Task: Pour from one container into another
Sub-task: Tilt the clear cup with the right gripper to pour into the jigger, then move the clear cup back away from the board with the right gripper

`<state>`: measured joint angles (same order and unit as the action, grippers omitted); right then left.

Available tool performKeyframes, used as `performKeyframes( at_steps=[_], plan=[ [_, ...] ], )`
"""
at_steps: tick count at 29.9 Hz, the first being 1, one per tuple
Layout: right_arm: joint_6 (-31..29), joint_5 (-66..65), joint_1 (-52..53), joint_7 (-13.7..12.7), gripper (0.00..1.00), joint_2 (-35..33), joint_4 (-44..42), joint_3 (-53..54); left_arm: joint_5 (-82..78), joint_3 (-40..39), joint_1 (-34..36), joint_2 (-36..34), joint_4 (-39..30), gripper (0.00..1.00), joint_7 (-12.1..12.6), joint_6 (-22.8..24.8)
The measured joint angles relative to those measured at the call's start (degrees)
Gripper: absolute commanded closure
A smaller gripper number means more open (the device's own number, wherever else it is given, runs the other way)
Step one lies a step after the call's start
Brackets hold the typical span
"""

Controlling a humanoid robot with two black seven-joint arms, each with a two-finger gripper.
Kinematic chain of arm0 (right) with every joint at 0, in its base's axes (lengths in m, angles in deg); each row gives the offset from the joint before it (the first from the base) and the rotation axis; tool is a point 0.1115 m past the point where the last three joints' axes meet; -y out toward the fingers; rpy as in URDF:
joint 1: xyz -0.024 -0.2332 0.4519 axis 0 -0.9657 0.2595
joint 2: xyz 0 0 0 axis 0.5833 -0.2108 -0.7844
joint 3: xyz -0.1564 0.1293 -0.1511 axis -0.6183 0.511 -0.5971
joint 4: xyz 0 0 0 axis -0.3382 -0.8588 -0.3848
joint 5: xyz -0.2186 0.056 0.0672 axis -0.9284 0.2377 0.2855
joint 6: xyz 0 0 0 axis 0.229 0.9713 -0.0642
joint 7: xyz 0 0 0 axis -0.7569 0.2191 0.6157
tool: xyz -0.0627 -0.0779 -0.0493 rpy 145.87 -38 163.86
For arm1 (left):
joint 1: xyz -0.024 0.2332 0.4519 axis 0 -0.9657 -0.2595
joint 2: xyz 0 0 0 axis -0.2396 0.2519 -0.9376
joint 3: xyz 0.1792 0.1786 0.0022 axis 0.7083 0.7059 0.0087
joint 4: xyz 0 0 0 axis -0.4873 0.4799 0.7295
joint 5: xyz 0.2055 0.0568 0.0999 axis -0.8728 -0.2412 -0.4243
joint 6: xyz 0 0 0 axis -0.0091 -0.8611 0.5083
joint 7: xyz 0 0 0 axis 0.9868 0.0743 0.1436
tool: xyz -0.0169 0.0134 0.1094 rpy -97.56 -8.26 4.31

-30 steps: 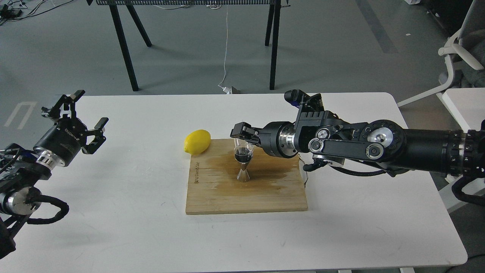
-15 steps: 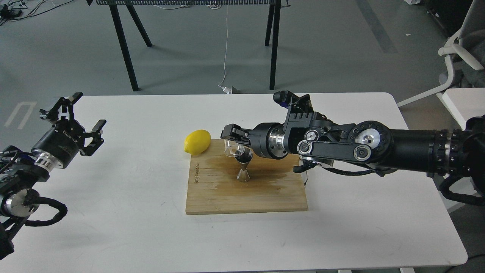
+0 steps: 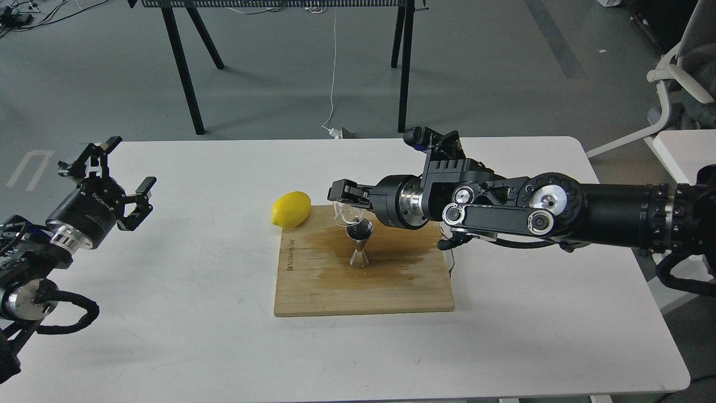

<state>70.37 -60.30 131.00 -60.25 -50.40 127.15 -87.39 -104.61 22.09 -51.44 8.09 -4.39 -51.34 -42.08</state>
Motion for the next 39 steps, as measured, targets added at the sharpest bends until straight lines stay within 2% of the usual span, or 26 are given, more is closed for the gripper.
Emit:
performKeyframes(
  at_steps=[39],
  plan=[
    [0.0, -4.22, 2.48, 0.18, 0.59, 0.23, 0.41, -2.91, 0.0, 0.0, -0.09, 0.0, -0.01, 0.01, 0.0, 0.0]
  ],
)
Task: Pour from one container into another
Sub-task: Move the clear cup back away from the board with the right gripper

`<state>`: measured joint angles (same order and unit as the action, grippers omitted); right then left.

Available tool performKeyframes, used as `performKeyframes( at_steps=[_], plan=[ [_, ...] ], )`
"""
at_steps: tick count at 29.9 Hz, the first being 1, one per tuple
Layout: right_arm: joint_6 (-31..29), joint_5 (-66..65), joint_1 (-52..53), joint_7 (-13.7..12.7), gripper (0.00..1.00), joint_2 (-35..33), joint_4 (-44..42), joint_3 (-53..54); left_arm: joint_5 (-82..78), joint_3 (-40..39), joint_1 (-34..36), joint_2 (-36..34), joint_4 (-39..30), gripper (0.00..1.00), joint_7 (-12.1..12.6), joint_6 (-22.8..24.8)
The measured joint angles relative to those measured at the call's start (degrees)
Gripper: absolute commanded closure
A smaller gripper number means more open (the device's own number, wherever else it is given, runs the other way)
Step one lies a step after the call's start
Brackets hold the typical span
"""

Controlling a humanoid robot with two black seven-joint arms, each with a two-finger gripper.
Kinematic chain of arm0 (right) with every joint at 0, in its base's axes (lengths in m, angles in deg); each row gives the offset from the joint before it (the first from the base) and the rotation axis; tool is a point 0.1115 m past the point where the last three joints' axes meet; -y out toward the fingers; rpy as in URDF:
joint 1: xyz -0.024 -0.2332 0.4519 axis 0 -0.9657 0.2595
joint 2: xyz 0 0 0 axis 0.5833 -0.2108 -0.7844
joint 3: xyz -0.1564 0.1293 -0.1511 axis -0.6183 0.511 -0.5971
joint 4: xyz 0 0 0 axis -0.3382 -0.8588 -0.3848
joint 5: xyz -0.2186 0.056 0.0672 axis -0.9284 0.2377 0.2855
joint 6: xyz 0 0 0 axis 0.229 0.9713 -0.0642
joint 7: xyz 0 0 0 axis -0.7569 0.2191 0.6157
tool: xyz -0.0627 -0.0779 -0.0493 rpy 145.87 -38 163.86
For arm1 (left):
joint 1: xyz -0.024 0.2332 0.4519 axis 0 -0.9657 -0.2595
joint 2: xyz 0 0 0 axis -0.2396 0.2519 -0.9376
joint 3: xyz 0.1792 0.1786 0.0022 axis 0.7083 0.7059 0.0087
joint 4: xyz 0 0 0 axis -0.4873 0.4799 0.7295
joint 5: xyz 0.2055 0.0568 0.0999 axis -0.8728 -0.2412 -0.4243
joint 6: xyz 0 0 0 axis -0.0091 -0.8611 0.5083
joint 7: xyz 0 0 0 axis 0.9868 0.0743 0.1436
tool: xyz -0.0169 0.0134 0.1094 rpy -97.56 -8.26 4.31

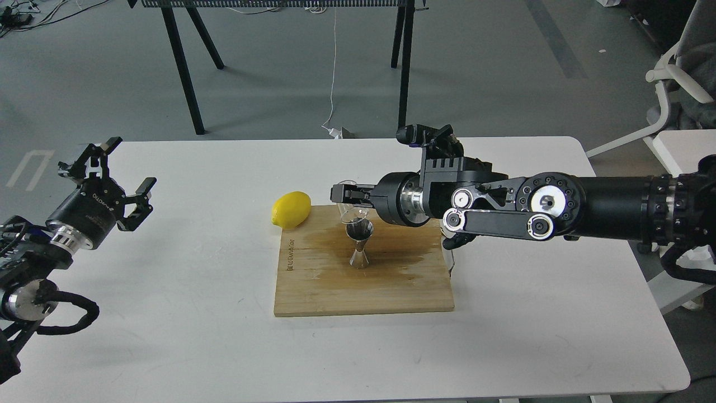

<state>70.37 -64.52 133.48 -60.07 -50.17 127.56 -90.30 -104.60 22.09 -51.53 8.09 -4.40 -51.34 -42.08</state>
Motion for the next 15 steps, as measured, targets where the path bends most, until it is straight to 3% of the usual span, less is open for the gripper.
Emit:
performKeyframes(
  at_steps=[7, 15],
  plan=[
    [0.39, 1.76, -0.95, -0.15, 0.59, -0.54, -0.05, 1.47, 0.0, 0.0, 0.0, 0.0, 0.0, 0.01, 0.0, 0.0],
    [0.04, 10.98, -8.07, -0.11, 0.59, -7.06, 2.05, 10.94, 0.0, 0.06, 0.0, 0.0, 0.48, 0.01, 0.0, 0.0]
  ],
)
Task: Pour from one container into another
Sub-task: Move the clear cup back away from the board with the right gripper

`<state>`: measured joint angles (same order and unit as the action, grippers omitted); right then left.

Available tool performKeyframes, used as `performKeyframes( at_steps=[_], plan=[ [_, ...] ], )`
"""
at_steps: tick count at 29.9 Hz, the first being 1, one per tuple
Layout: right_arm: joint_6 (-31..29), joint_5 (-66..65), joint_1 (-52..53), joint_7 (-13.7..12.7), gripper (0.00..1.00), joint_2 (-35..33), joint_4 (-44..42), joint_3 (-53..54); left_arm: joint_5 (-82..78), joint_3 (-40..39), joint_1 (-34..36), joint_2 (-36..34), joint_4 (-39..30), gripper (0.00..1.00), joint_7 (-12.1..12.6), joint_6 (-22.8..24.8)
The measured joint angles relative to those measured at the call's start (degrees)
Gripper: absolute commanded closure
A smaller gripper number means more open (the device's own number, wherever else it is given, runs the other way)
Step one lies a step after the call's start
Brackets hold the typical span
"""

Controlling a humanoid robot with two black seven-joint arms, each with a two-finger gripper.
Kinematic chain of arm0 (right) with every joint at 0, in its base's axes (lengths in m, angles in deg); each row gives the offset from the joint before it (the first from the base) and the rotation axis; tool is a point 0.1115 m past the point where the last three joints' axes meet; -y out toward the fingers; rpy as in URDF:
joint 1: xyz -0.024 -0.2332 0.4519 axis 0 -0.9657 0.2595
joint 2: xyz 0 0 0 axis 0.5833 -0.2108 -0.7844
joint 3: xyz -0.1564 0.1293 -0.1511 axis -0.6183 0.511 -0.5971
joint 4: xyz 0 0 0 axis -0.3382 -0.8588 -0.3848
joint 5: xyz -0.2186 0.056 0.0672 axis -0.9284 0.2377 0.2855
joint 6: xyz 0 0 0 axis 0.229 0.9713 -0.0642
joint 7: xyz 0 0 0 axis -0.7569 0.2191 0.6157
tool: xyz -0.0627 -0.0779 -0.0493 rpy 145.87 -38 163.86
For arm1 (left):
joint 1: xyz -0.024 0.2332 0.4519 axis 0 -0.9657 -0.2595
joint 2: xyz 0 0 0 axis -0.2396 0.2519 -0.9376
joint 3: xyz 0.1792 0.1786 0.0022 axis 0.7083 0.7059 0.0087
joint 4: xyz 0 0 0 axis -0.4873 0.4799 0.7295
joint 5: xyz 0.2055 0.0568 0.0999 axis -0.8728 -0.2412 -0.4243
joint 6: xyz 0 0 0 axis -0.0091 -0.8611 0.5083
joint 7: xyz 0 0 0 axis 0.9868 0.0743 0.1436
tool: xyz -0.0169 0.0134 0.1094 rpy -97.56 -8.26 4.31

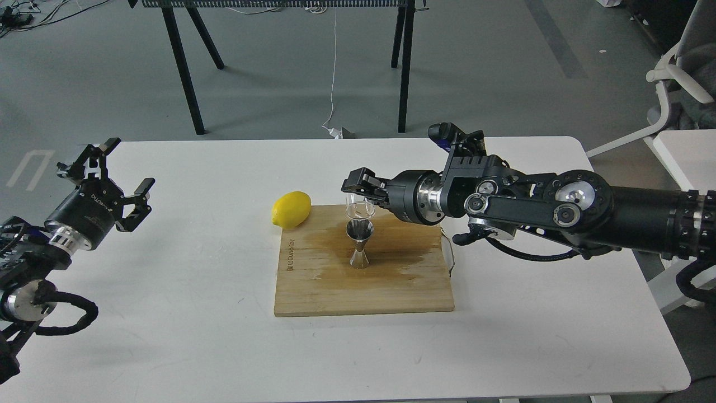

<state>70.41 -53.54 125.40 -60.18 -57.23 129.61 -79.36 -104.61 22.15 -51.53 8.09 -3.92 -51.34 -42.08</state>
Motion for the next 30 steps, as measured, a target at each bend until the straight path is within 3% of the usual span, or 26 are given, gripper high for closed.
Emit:
performKeyframes(
  at_steps=[4, 12, 22, 30],
  plan=[
    [-0.86, 5.04, -7.4, 0.12, 0.59, -5.88, 2.07, 8.74, 0.0, 0.03, 0.0, 0.0, 0.06, 0.01, 0.0, 0.0],
    [-4.69, 13.41, -32.99, 2.18, 0.59, -14.83, 8.19, 38.57, 0.0, 0.01, -0.23, 0.33, 0.27, 0.01, 0.0, 0.0],
    [-15.43, 24.67, -63.86, 2.9, 0.59, -10.91, 7.84, 72.13, 0.01, 0.03, -0.6, 1.36, 1.32, 0.01, 0.0, 0.0],
    [-18.74, 37.71, -72.58, 3.09, 0.59, -7.59, 2.52, 79.9, 0.13, -0.12, -1.03, 2.32, 1.63, 0.01, 0.0, 0.0]
  ],
)
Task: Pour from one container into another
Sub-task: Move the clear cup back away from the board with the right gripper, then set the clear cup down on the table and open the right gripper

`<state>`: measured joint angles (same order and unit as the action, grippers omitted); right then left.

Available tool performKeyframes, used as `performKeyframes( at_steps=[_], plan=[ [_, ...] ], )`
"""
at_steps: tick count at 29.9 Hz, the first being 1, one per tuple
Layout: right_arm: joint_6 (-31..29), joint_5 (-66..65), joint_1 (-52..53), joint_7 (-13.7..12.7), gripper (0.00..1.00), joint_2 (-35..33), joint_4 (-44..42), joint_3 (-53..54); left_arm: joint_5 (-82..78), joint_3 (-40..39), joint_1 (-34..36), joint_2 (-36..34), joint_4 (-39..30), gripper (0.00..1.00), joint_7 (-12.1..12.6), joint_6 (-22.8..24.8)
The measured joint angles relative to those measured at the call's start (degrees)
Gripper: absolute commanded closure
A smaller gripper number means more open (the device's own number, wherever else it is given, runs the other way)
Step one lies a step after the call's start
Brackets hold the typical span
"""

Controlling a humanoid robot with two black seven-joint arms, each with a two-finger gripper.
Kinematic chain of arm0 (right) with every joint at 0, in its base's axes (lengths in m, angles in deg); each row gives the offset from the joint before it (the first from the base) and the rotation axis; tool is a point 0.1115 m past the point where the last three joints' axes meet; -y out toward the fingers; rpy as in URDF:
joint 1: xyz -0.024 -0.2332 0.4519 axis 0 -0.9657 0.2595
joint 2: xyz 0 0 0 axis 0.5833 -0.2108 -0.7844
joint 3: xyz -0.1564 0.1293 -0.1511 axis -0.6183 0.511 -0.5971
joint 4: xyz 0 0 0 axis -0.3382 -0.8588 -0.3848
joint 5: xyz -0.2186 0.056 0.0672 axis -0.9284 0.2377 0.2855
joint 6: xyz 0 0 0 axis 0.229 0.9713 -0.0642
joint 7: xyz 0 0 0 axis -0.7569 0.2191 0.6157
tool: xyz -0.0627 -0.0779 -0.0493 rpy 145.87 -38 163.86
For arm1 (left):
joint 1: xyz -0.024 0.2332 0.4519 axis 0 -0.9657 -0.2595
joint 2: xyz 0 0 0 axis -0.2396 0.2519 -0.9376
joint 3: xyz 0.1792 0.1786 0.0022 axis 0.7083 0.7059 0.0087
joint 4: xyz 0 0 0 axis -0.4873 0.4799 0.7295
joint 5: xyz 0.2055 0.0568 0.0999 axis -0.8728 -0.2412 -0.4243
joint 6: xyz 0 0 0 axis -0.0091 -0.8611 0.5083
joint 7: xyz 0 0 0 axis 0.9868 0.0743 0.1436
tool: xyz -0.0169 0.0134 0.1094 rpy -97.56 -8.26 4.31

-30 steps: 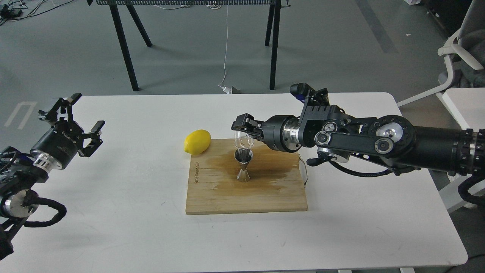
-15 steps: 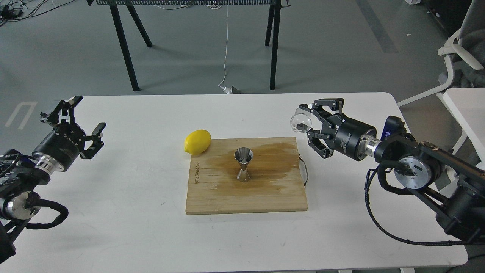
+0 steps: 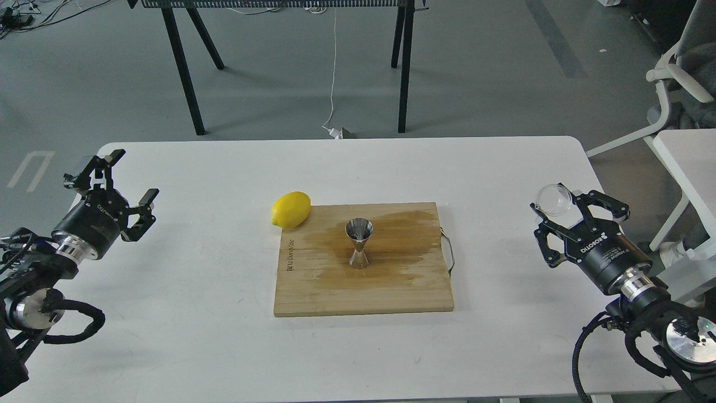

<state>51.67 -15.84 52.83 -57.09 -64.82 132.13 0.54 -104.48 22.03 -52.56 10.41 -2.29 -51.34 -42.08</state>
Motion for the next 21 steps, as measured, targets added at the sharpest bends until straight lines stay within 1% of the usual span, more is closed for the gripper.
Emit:
performKeyframes(
  at_steps=[5, 13, 21],
  plan=[
    [0.24, 5.5, -0.8, -0.05, 0.59, 0.97, -5.05, 0.05, 0.02, -0.03, -0.1, 0.27, 0.09, 0.01, 0.0, 0.0],
    [2.12, 6.6, -0.29, -0.26, 0.6, 4.56, -13.69, 0.36, 0.01, -0.03, -0.17, 0.46, 0.67, 0.01, 0.0, 0.0],
    [6.06, 6.61, 2.31, -0.17, 0.59, 8.11, -16.84, 0.45, -0.04, 0.07, -0.36, 1.16, 1.23, 0.01, 0.0, 0.0]
  ],
)
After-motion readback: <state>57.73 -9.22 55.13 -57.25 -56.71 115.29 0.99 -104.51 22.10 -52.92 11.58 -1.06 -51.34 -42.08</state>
